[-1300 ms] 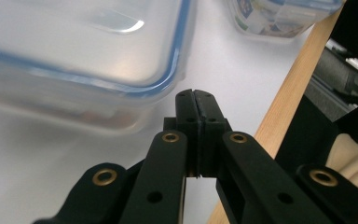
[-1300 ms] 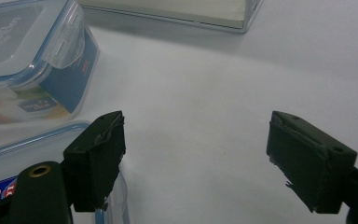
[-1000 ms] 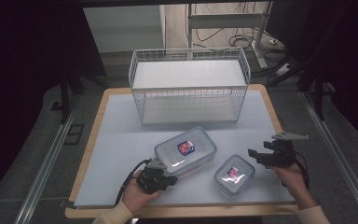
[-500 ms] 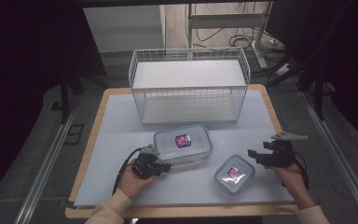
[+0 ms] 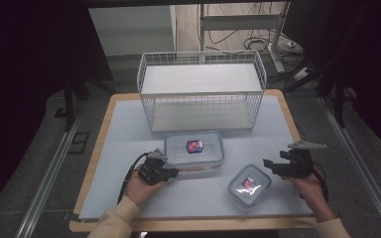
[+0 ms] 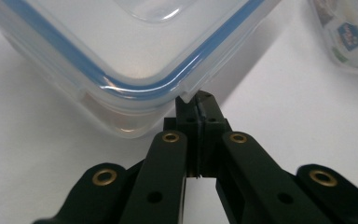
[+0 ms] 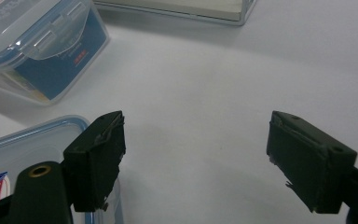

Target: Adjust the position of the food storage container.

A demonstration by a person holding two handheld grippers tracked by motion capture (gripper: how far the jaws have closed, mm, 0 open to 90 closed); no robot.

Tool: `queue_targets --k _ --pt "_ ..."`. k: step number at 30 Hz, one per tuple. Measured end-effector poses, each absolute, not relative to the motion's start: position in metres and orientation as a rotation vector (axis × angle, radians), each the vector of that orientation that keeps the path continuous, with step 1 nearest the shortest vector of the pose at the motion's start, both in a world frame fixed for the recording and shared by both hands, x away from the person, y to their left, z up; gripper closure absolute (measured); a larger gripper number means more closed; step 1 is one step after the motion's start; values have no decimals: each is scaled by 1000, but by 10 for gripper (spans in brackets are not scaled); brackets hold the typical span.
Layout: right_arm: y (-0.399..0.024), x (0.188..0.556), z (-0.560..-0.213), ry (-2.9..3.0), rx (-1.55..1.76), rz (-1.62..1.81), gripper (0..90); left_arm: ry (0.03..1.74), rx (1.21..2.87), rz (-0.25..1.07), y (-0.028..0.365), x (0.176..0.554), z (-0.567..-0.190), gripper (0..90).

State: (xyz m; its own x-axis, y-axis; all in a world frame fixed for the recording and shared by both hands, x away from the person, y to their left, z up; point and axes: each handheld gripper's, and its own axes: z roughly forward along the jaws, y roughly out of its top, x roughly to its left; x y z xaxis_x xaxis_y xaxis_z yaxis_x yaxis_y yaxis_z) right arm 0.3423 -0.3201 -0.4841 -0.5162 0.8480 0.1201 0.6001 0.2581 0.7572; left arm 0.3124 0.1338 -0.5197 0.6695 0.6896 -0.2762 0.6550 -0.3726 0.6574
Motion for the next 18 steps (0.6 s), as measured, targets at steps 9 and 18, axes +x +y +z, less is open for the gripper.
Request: queue_targets --k 9,18 --pt "-321 342 -484 2220 1334 1121 191 1050 2099 70 137 313 -520 900" --pt "-321 341 -480 2209 1328 1157 190 1104 1966 97 170 285 -501 866"
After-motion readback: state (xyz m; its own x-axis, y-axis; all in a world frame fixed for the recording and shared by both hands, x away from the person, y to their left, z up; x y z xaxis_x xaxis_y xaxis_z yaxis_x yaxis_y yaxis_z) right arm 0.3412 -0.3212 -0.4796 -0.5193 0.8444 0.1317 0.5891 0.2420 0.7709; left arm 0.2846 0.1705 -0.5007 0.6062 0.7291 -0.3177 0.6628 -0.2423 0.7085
